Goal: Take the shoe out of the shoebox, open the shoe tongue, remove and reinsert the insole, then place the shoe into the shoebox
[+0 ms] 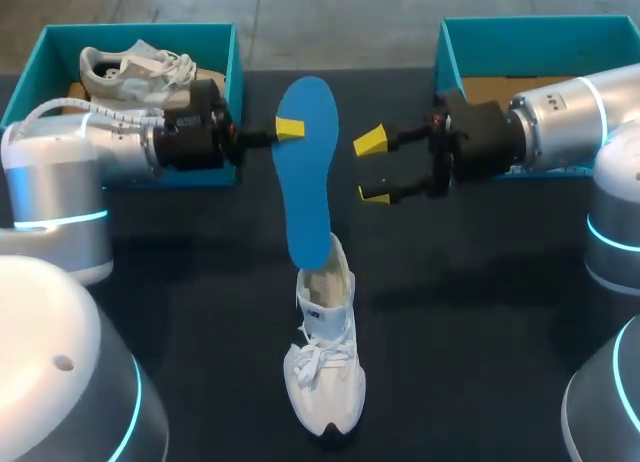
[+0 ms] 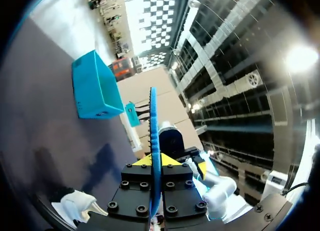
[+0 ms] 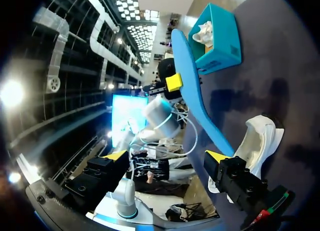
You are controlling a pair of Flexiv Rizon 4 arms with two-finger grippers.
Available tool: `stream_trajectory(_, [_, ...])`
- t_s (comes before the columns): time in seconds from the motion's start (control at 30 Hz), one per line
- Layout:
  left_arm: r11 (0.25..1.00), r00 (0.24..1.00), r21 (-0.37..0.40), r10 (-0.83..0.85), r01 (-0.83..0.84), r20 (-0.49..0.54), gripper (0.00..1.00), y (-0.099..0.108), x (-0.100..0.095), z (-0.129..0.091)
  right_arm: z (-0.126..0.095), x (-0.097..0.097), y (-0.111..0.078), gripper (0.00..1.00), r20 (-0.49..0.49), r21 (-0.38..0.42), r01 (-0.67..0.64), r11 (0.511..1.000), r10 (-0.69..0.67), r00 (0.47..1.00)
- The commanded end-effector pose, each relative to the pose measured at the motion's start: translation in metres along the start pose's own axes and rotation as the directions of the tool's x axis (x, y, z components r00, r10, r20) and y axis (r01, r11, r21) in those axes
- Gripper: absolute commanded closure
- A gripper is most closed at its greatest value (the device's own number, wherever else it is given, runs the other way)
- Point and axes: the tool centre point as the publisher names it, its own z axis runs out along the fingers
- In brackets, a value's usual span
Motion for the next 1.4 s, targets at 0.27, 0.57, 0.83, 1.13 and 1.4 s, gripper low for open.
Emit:
stream_trajectory(0.27, [0.924, 0.918, 0.072, 0.381, -0.375, -0.112, 1.0, -0.007, 0.005, -0.002, 0.002, 0.0, 0.0, 0.0, 0.001, -0.002, -0.001, 1.0, 0.001, 1.0])
stream_trajectory(0.57, [0.767, 0.754, 0.04, 0.638, -0.641, -0.157, 1.0, -0.005, 0.027, 0.002, 0.002, 0.0, 0.0, 0.0, 0.001, -0.002, -0.001, 1.0, 0.001, 1.0])
stream_trajectory(0.83, [0.6, 0.586, 0.066, 0.795, -0.797, -0.157, 1.0, -0.011, 0.04, 0.004, 0.002, 0.0, 0.0, 0.0, 0.001, -0.002, -0.001, 1.0, 0.001, 1.0])
stream_trajectory(1.13, [0.342, 0.333, 0.084, 0.937, -0.936, -0.102, 1.0, -0.012, 0.049, -0.001, 0.002, 0.0, 0.0, 0.0, 0.001, -0.002, -0.001, 1.0, 0.001, 1.0])
stream_trajectory(1.4, [0.342, 0.333, 0.084, 0.937, -0.936, -0.102, 1.0, -0.012, 0.049, -0.001, 0.002, 0.0, 0.0, 0.0, 0.001, -0.002, -0.001, 1.0, 0.001, 1.0])
